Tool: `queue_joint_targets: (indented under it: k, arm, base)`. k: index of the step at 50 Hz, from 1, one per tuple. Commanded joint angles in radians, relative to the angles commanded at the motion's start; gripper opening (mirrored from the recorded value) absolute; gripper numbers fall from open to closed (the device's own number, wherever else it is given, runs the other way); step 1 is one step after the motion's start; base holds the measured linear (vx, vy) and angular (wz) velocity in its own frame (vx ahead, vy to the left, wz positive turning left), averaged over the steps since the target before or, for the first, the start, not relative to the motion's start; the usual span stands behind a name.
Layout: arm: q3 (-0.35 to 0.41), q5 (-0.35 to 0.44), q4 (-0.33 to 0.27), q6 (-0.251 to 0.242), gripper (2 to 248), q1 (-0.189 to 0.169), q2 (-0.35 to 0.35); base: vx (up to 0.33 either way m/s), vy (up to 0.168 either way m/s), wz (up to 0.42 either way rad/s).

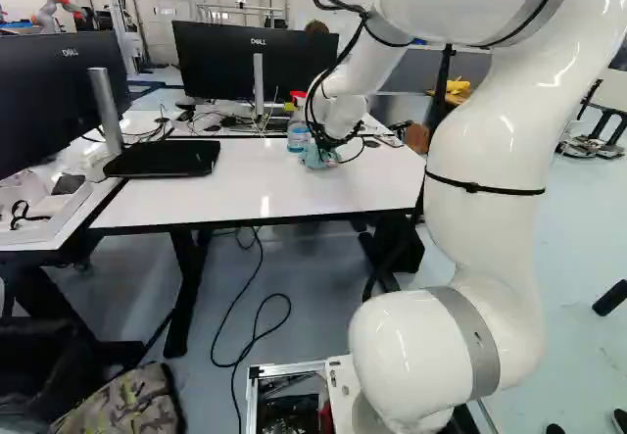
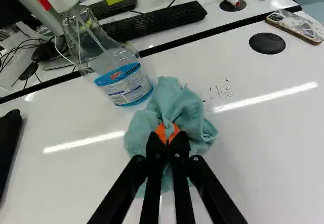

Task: Clean the table with the green towel

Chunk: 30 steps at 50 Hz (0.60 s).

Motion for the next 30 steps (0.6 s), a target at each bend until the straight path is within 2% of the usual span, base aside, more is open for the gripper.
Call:
queue_joint_targets:
  k: [21, 30]
  arm:
    - [0.0, 0.0, 0.0, 0.0, 26, -0.001, 0.005]
    - [-0.018, 0.0, 0.0, 0.0, 26, -0.015, 0.007]
  base:
    - [0.0, 0.0, 0.0]
    - [0.0, 0.0, 0.0]
